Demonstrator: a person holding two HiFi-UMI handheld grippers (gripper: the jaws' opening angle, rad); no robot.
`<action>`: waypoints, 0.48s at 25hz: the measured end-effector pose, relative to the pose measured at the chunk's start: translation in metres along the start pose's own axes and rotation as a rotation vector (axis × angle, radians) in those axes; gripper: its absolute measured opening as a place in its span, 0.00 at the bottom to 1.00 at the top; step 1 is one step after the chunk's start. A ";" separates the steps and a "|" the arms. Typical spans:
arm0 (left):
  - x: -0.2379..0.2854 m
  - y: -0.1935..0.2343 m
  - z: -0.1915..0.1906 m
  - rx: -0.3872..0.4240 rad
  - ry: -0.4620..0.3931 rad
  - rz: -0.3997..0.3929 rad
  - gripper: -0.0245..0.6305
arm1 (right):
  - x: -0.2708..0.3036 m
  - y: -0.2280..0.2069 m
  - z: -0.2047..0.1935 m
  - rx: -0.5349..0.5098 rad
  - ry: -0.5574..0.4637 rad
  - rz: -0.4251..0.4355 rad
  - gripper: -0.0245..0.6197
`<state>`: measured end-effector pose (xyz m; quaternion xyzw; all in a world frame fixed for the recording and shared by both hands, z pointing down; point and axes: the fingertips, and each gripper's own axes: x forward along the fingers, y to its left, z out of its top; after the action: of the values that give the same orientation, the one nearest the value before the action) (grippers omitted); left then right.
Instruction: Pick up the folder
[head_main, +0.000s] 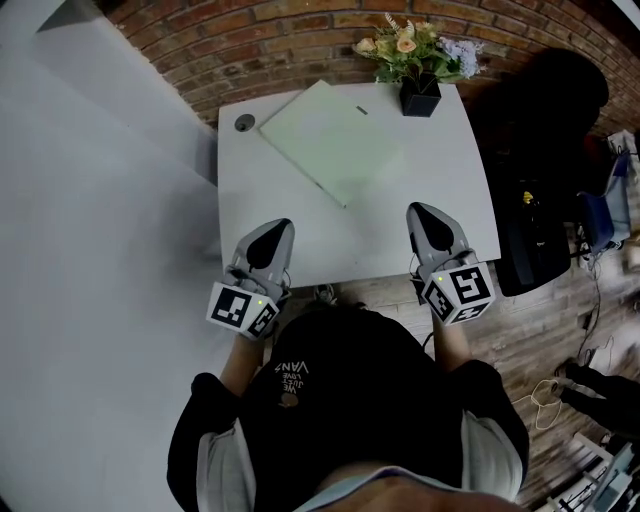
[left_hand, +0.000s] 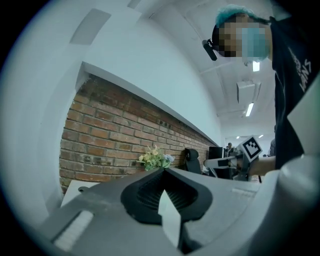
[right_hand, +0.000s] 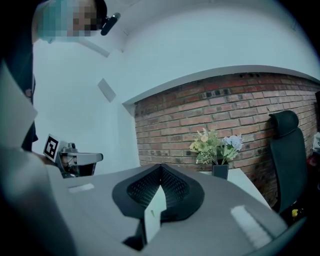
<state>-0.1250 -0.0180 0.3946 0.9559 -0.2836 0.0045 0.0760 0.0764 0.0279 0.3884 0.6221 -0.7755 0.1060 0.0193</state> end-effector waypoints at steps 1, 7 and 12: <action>0.002 0.006 0.000 -0.005 0.006 -0.008 0.04 | 0.005 0.001 0.001 0.001 -0.002 -0.008 0.04; 0.014 0.035 -0.001 -0.010 0.031 -0.064 0.04 | 0.029 0.004 0.005 -0.007 -0.009 -0.058 0.04; 0.025 0.049 -0.006 -0.021 0.041 -0.067 0.04 | 0.041 -0.005 0.006 -0.024 -0.001 -0.070 0.04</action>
<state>-0.1302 -0.0715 0.4091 0.9637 -0.2500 0.0185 0.0917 0.0724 -0.0136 0.3899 0.6487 -0.7544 0.0954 0.0299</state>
